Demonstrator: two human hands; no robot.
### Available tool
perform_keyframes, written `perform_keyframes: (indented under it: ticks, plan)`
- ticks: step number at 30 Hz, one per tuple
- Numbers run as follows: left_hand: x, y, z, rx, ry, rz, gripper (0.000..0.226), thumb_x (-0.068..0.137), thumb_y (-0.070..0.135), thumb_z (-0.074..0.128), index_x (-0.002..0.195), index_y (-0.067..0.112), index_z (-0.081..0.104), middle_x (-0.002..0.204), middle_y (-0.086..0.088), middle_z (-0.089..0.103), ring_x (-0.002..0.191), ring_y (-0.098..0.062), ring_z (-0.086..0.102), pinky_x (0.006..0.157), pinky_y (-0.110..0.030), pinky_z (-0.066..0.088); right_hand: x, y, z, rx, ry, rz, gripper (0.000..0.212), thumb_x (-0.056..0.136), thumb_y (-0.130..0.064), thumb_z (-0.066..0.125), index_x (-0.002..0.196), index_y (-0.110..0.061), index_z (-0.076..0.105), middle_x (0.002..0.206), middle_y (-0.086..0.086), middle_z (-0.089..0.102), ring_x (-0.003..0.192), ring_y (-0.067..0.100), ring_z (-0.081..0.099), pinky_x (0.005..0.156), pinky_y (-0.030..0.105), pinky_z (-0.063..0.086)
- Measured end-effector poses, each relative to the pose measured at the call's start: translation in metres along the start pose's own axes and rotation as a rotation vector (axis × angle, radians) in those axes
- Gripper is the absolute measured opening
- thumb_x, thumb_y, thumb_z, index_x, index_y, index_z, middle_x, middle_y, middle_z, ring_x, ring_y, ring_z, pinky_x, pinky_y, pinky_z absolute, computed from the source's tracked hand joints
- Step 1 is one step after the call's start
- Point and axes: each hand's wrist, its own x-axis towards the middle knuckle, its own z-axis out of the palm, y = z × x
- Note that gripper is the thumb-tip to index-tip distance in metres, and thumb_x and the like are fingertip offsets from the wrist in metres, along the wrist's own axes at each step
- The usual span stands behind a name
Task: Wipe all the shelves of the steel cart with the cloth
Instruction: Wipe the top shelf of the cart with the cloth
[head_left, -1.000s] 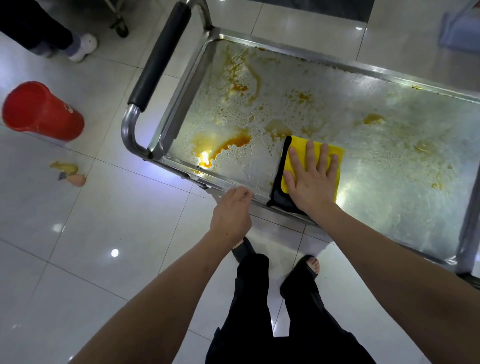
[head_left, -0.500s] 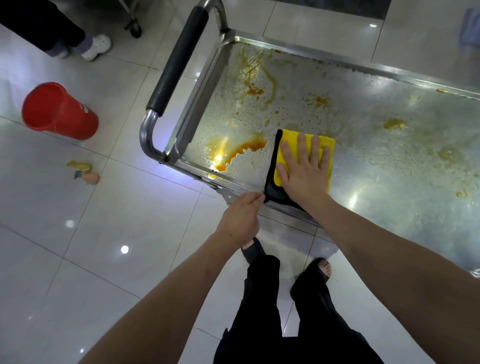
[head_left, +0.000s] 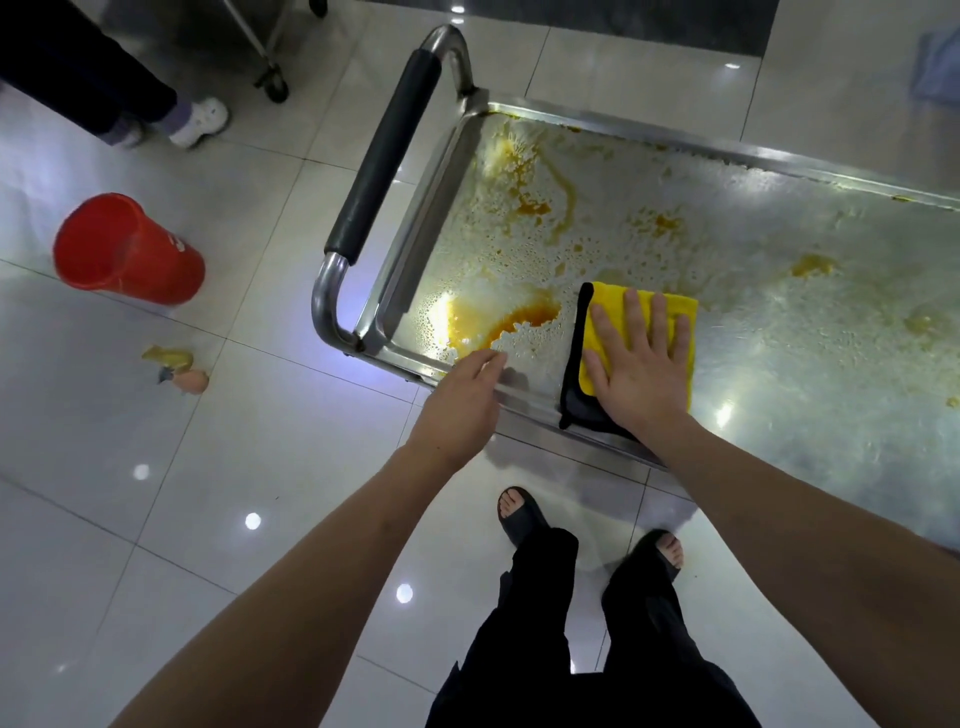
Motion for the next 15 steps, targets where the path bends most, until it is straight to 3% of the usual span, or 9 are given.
perform_keyframes:
  ticks: [3,9,15]
  plan:
    - [0.007,-0.009,-0.003,0.016,0.053,0.041,0.044,0.095,-0.003,0.053,0.139,-0.001,0.055,0.135,-0.018,0.054,0.123,-0.034,0.052,0.101,-0.046,0.05,0.001,0.002,0.0,0.009,0.002,-0.004,0.063,0.107,-0.062,0.023,0.165,-0.037,0.021,0.175,0.009,0.007,0.16,0.04,-0.001,0.125,0.065,0.005]
    - [0.017,-0.017,-0.004,-0.044,0.076,-0.005,0.011,0.1,0.013,0.058,0.103,0.007,0.067,0.102,-0.007,0.058,0.096,-0.023,0.054,0.087,-0.034,0.047,0.001,0.002,0.001,0.024,0.0,0.001,0.064,0.107,-0.064,0.019,0.165,-0.038,0.02,0.175,0.008,0.007,0.16,0.038,-0.002,0.125,0.064,0.004]
    - [0.035,-0.013,-0.008,-0.038,0.059,-0.033,0.013,0.097,0.022,0.064,0.087,0.014,0.063,0.085,0.005,0.051,0.081,-0.015,0.049,0.07,-0.024,0.034,0.0,0.001,0.001,0.02,-0.009,0.004,0.064,0.108,-0.065,0.018,0.166,-0.039,0.015,0.175,0.008,0.004,0.16,0.037,-0.005,0.126,0.063,0.001]
